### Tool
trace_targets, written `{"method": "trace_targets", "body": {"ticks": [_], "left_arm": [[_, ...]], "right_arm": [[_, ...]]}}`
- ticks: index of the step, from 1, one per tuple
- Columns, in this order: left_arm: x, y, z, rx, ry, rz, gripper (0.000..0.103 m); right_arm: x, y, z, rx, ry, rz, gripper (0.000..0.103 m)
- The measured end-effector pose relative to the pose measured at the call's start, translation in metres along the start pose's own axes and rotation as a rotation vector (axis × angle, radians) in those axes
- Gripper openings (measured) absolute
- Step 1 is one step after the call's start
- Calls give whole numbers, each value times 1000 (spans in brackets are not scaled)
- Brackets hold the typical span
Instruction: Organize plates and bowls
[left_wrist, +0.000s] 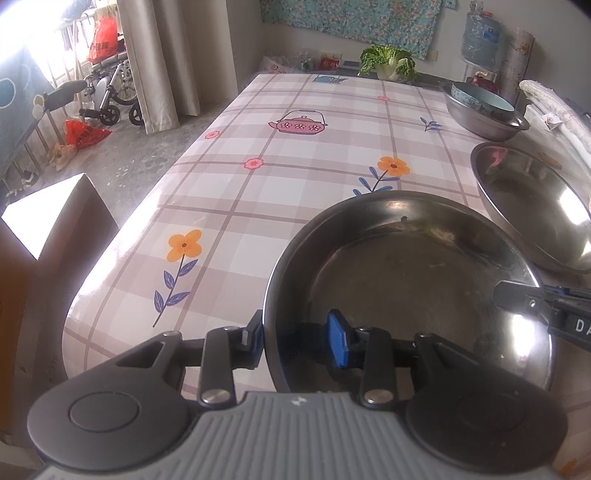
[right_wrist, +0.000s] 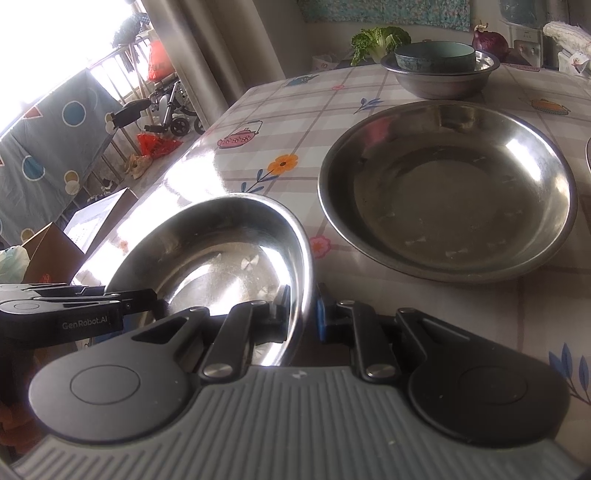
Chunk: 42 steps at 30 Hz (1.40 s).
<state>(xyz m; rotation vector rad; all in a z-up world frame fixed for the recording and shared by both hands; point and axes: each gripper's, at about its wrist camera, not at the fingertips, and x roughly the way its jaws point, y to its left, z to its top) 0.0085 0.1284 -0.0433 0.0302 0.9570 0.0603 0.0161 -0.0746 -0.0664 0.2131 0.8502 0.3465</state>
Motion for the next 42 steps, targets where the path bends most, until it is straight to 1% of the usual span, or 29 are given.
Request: {"method": "trace_targets", "body": {"ticks": [14, 42], "left_arm": [[-3, 0, -1, -6, -10, -9, 36], [-15, 2, 0, -12, -31, 4, 36]], "right_arm": [[-2, 0, 1, -11, -12, -4, 14], [-10, 5, 1, -6, -23, 14, 15]]}}
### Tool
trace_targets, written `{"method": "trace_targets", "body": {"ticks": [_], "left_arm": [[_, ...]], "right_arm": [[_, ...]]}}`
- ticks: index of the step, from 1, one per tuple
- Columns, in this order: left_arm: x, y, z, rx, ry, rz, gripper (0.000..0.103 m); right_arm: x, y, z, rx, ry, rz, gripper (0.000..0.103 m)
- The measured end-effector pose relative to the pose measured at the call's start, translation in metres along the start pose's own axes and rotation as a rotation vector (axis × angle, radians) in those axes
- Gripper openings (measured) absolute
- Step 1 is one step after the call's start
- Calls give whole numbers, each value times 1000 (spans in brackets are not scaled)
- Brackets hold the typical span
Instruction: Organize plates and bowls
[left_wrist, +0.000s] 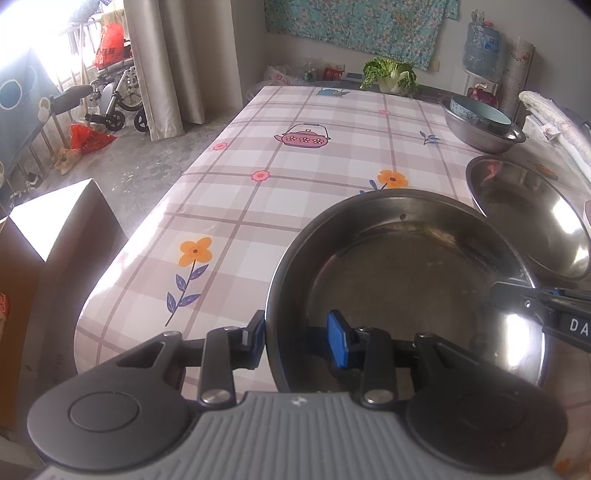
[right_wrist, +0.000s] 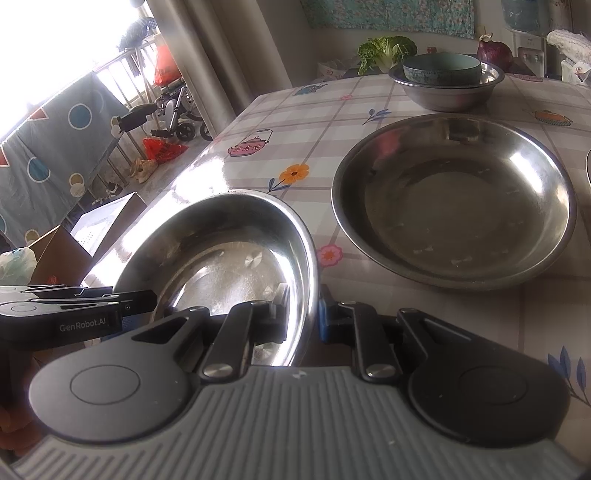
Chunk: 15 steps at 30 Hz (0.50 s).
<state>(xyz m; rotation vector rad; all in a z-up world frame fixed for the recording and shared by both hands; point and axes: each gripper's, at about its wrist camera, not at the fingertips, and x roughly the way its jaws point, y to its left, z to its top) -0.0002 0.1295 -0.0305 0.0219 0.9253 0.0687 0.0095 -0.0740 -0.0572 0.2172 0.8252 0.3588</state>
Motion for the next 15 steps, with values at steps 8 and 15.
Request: {"method": "trace_targets", "body": {"ticks": [8, 15], "left_arm": [[-3, 1, 0, -2, -4, 0, 36], [-6, 1, 0, -2, -11, 2, 36]], "right_arm": [[0, 0, 1, 0, -3, 2, 15], [-3, 1, 1, 0, -6, 4, 15]]}}
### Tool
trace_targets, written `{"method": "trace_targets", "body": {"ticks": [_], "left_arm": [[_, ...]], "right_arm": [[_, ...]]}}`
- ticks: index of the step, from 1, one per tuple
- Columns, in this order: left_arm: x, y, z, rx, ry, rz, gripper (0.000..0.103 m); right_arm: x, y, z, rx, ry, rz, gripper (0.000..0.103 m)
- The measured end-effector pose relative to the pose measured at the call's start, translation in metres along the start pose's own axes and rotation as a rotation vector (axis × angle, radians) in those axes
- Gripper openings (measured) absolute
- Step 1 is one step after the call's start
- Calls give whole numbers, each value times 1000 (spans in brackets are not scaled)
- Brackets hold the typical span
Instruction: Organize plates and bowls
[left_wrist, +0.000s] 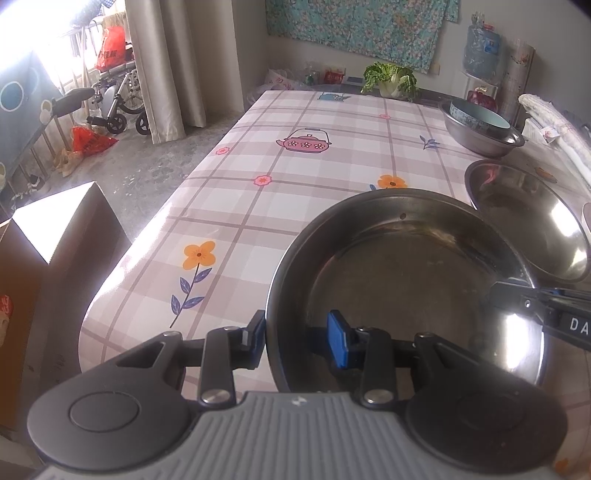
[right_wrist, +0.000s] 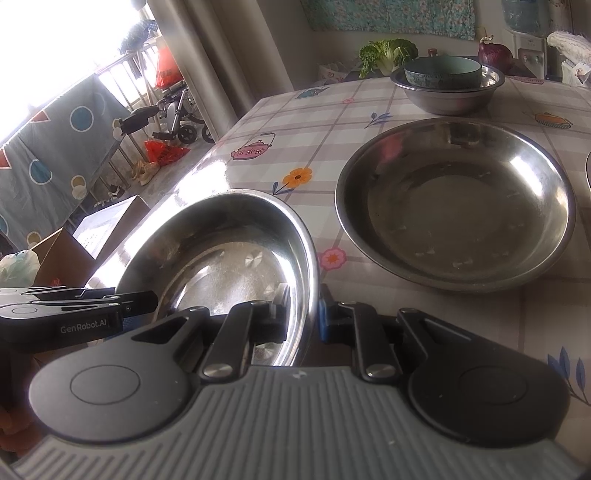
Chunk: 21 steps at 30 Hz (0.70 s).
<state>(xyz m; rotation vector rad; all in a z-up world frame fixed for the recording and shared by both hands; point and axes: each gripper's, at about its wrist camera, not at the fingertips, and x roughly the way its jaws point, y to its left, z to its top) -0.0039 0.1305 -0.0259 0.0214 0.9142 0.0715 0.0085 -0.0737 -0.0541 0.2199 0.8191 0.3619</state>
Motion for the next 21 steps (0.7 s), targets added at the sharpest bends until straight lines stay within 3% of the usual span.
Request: {"method": "trace_targets", "body": {"ticks": [21], "left_arm": [[-8, -5, -1, 10, -18, -5, 36]], "right_arm": [[-16, -2, -1, 23, -28, 8, 15]]}}
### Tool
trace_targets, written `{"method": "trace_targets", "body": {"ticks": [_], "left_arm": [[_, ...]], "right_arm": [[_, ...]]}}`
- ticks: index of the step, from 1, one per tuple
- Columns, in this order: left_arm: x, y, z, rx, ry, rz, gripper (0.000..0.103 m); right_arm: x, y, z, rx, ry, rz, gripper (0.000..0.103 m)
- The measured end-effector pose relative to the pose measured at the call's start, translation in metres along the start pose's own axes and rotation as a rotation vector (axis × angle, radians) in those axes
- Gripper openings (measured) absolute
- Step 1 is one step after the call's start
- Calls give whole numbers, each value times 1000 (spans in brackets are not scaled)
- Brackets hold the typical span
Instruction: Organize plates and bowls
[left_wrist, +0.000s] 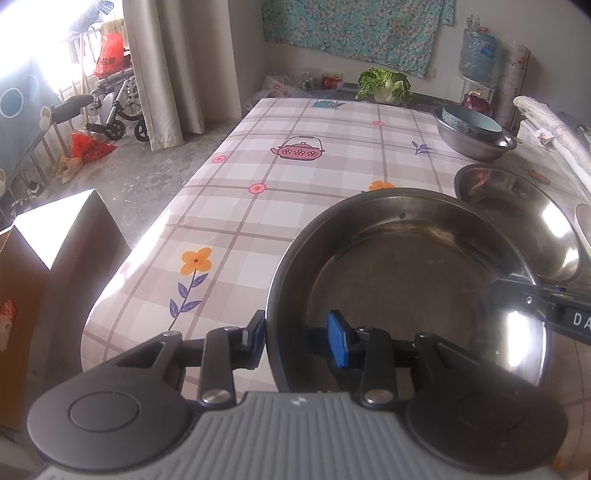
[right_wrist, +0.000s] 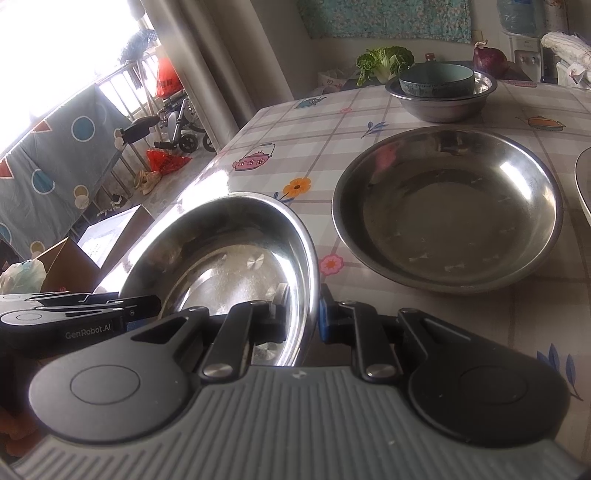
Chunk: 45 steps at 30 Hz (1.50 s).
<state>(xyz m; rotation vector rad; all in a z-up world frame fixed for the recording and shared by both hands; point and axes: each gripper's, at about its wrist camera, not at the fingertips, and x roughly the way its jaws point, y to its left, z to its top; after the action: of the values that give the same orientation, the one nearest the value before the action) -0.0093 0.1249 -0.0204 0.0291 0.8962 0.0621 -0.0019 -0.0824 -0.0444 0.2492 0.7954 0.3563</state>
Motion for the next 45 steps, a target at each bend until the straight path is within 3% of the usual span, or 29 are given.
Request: {"method": "trace_targets", "body": {"ticks": [14, 18, 22, 24, 26, 28, 31, 36, 45], "left_arm": [[16, -3, -10, 33, 13, -37, 36], [15, -9, -14, 57, -34, -49, 47], [18, -12, -21, 56, -63, -70, 60], [20, -13, -24, 51, -65, -86, 68], [24, -12, -26, 38, -50, -113, 72], [26, -10, -28, 25, -53, -135, 76], [26, -11, -30, 26, -58, -156, 85], [31, -14, -30, 21, -42, -191, 103], [30, -14, -32, 36, -50, -197, 103]], "right_arm": [[9, -5, -16, 17, 24, -52, 17], [11, -11, -21, 40, 26, -37, 18], [9, -15, -24, 64, 13, 25, 36], [8, -16, -26, 87, 3, 77, 53], [7, -16, -27, 98, -6, 114, 77], [7, -16, -28, 101, -9, 142, 89], [7, -18, -28, 126, -16, 180, 99], [6, -24, -29, 160, -22, 211, 102], [6, -29, -31, 190, -37, 237, 102]]}}
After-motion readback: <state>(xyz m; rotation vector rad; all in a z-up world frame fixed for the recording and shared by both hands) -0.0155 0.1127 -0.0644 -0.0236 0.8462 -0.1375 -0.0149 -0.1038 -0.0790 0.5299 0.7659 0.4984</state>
